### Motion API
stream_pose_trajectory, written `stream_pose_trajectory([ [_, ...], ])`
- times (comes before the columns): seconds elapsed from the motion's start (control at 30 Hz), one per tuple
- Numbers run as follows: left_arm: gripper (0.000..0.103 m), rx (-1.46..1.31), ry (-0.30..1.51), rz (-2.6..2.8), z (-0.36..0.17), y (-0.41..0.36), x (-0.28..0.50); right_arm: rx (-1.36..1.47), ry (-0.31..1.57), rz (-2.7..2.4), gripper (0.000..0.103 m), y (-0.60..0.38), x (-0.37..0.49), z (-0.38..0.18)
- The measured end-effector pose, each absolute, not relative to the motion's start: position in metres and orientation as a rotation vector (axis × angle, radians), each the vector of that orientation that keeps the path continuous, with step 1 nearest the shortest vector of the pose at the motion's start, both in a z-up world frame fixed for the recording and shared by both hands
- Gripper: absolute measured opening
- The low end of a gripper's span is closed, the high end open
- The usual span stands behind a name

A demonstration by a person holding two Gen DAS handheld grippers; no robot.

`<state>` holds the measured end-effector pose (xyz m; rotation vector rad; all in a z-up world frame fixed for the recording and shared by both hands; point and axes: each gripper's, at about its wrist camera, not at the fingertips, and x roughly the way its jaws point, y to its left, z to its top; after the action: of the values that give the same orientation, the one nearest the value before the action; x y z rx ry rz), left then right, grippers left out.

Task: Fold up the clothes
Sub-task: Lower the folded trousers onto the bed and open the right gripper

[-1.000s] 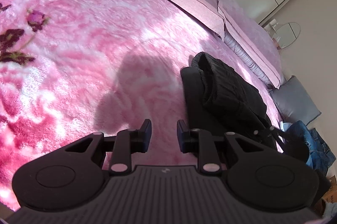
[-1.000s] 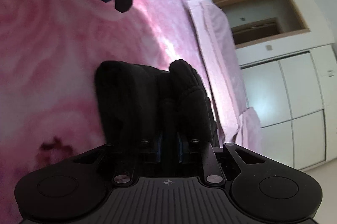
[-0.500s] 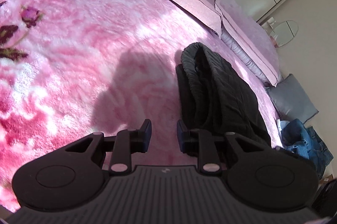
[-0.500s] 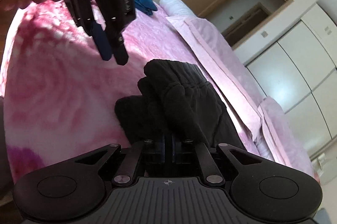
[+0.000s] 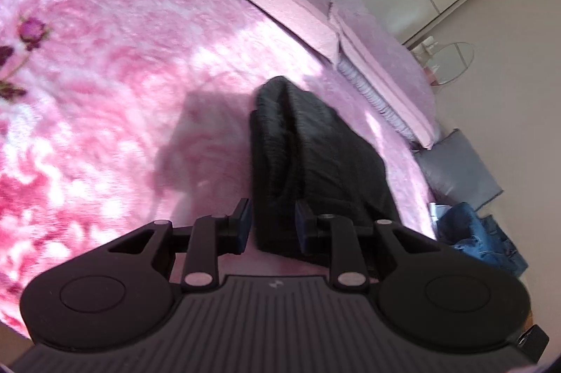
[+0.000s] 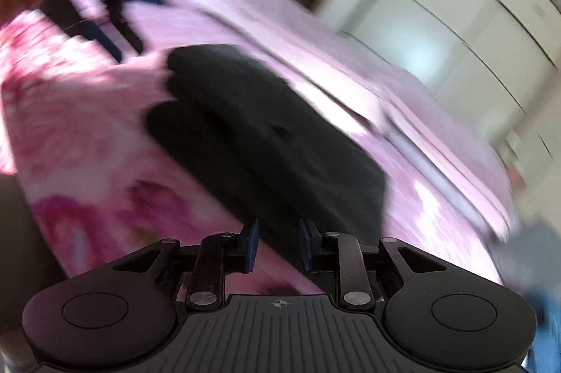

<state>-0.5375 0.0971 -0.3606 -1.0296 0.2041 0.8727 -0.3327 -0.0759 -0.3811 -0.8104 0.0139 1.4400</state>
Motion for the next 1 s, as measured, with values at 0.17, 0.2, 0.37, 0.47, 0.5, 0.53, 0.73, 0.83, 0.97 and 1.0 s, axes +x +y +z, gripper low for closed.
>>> stream_pose_trajectory([
  [0.17,0.025,-1.047,0.201,0.866,-0.361,0.105,-0.521,-0.863,-0.042,1.368,0.024,-0.068,-0.303,-0.387],
  [0.2,0.025,-1.054,0.201,0.867,-0.363,0.107,-0.518,-0.881,-0.046,1.366,0.024,-0.064,-0.298,-0.391],
  [0.37,0.006,-0.993,0.212,0.913,-0.365,0.117,-0.505,-0.813,-0.016,1.431,0.007,-0.049,-0.278,-0.394],
  [0.47,0.006,-0.948,0.268,0.94,-0.369,0.122,-0.498,-0.792,0.01,1.434,0.007,-0.049,-0.275,-0.396],
  [0.5,0.006,-0.947,0.28,0.946,-0.371,0.123,-0.498,-0.852,0.046,1.444,0.007,-0.043,-0.276,-0.405],
  [0.53,0.007,-0.944,0.285,0.952,-0.372,0.122,-0.498,-0.892,0.047,1.443,0.007,-0.039,-0.278,-0.41],
  [0.73,0.013,-0.918,0.291,0.994,-0.354,0.118,-0.512,-0.91,0.093,1.488,0.04,-0.041,-0.277,-0.382],
  [0.83,0.014,-0.918,0.269,0.977,-0.343,0.118,-0.516,-0.734,0.203,1.524,0.04,-0.048,-0.268,-0.355],
  [0.97,0.015,-0.953,0.302,0.913,-0.356,0.122,-0.499,-0.45,0.436,1.53,0.04,-0.04,-0.255,-0.34],
  [1.0,0.015,-0.939,0.319,0.927,-0.36,0.123,-0.493,-0.405,0.491,1.513,0.04,-0.035,-0.252,-0.341],
])
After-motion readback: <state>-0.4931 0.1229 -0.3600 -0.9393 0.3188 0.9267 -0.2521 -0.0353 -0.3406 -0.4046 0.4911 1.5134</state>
